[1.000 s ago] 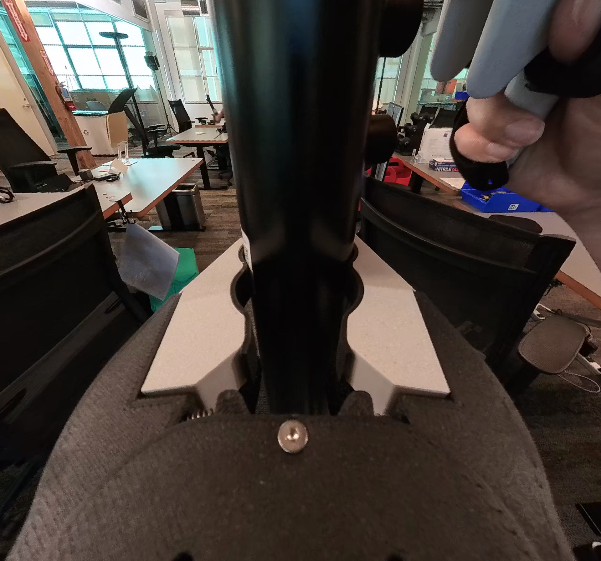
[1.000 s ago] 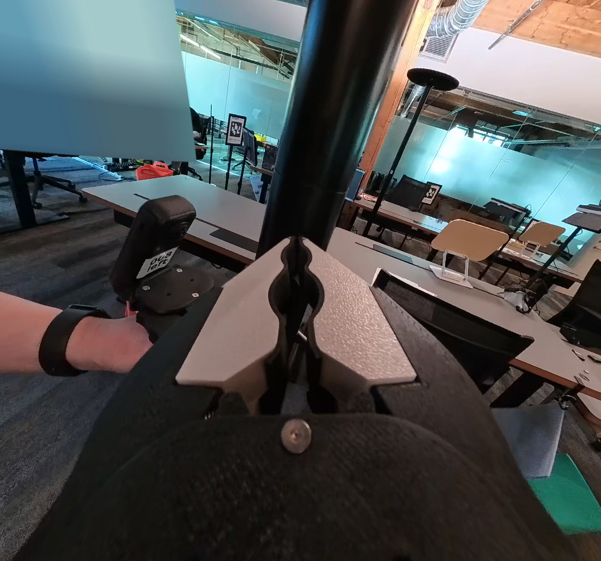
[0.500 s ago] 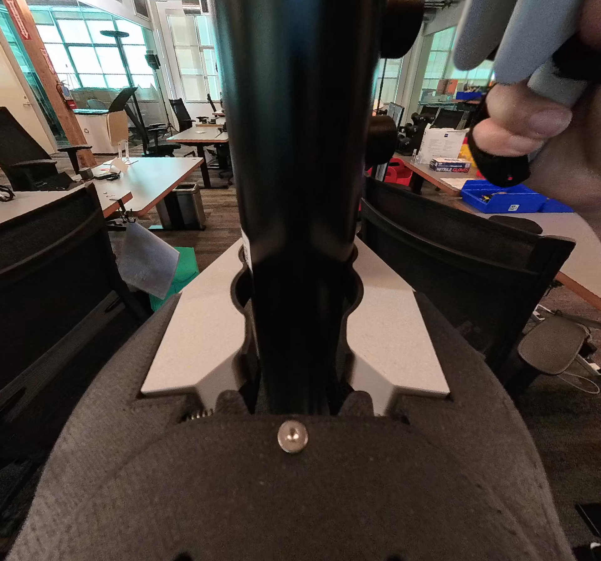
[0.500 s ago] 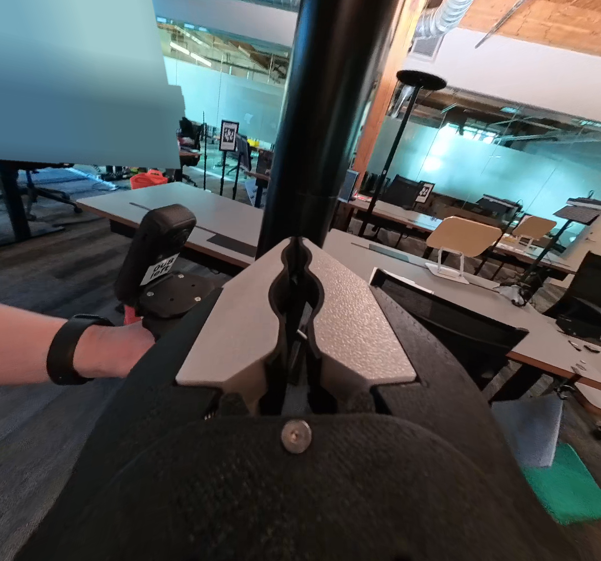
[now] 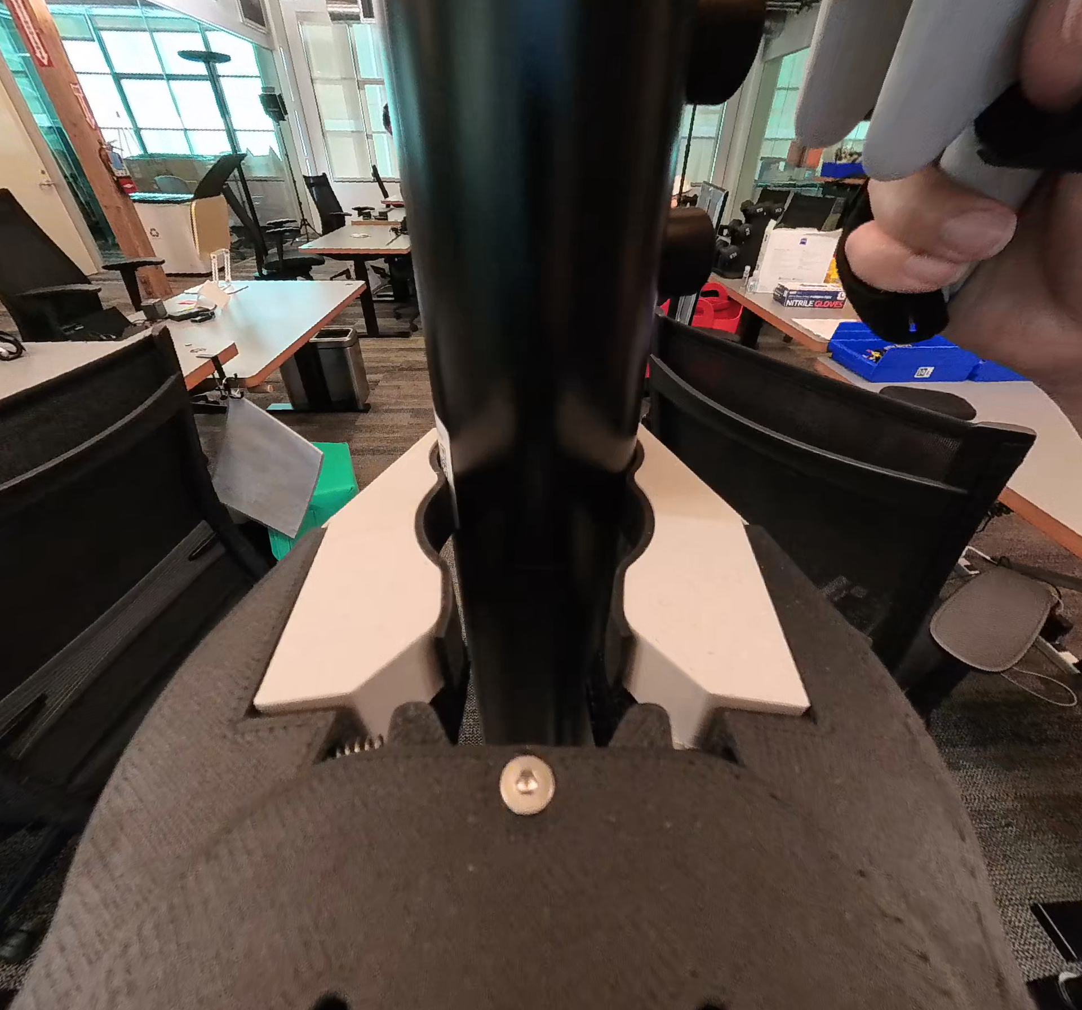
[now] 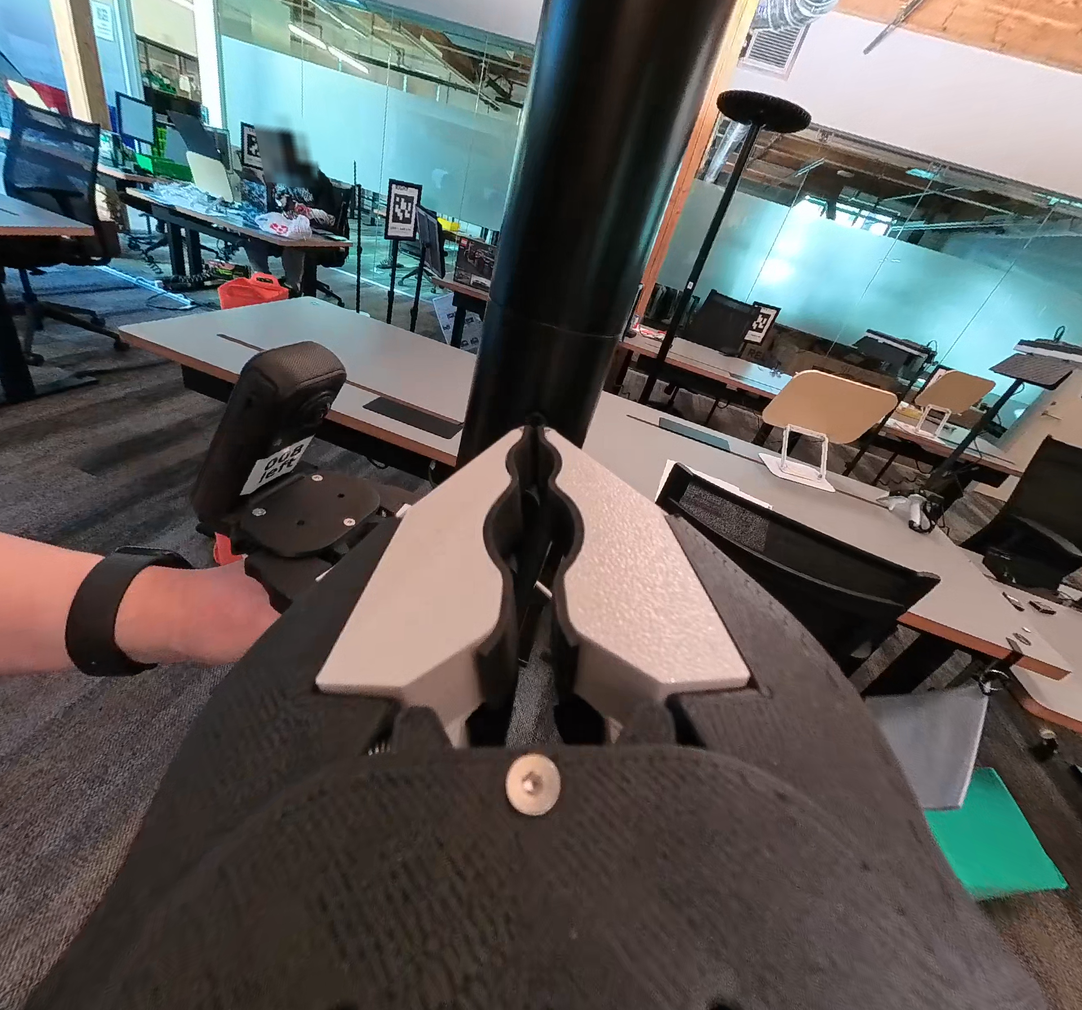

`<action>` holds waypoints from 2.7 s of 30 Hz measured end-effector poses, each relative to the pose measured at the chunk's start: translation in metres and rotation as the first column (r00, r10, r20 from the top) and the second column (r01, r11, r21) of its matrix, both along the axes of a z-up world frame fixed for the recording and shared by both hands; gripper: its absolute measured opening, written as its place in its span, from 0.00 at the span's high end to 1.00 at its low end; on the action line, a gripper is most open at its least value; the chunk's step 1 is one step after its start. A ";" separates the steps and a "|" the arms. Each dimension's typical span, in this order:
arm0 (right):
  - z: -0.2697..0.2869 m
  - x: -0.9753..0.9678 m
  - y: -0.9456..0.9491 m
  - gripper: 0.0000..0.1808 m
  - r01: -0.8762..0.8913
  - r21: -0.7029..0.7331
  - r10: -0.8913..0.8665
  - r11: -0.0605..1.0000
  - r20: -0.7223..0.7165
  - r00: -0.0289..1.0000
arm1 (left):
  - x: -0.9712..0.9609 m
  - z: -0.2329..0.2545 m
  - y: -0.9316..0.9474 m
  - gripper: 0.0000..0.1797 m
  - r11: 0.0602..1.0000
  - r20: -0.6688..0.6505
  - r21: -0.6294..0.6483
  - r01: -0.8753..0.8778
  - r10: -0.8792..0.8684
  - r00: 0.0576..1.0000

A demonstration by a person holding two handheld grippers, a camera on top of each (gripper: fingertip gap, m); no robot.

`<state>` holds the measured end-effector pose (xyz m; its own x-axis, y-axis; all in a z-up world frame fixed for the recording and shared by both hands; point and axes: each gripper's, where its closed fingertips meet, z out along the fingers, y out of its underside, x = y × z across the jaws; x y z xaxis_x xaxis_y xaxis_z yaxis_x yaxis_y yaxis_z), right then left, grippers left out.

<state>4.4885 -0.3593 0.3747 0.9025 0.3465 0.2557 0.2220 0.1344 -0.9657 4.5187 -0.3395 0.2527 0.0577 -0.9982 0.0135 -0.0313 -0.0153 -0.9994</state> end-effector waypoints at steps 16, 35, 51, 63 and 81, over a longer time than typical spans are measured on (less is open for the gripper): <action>0.004 0.007 -0.009 1.00 0.013 0.016 -0.012 1.000 -0.044 0.999 | -0.001 0.000 -0.001 0.69 1.000 0.005 0.001 0.001 -0.001 1.000; -0.031 -0.003 -0.005 0.82 0.057 0.031 -0.062 0.998 0.190 0.980 | 0.001 -0.001 -0.001 0.69 1.000 0.000 -0.002 0.000 0.000 1.000; -0.034 0.001 0.005 0.90 0.046 -0.030 -0.039 0.998 0.180 0.983 | 0.001 -0.001 0.000 0.69 1.000 -0.003 -0.001 0.001 -0.001 1.000; -0.038 0.001 0.004 0.91 -0.168 -0.206 0.094 0.964 -0.324 0.941 | 0.000 -0.001 0.000 0.69 1.000 0.000 -0.002 0.002 -0.002 1.000; -0.039 -0.003 0.000 0.91 -0.381 -0.265 0.110 0.886 -0.677 0.728 | 0.001 0.000 -0.001 0.69 1.000 -0.007 0.000 0.004 -0.004 1.000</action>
<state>4.4860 -0.3589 0.3357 0.6707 0.5211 -0.5278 -0.4409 -0.2921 -0.8487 4.5193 -0.3405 0.2526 0.0534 -0.9985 0.0133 -0.0380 -0.0153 -0.9992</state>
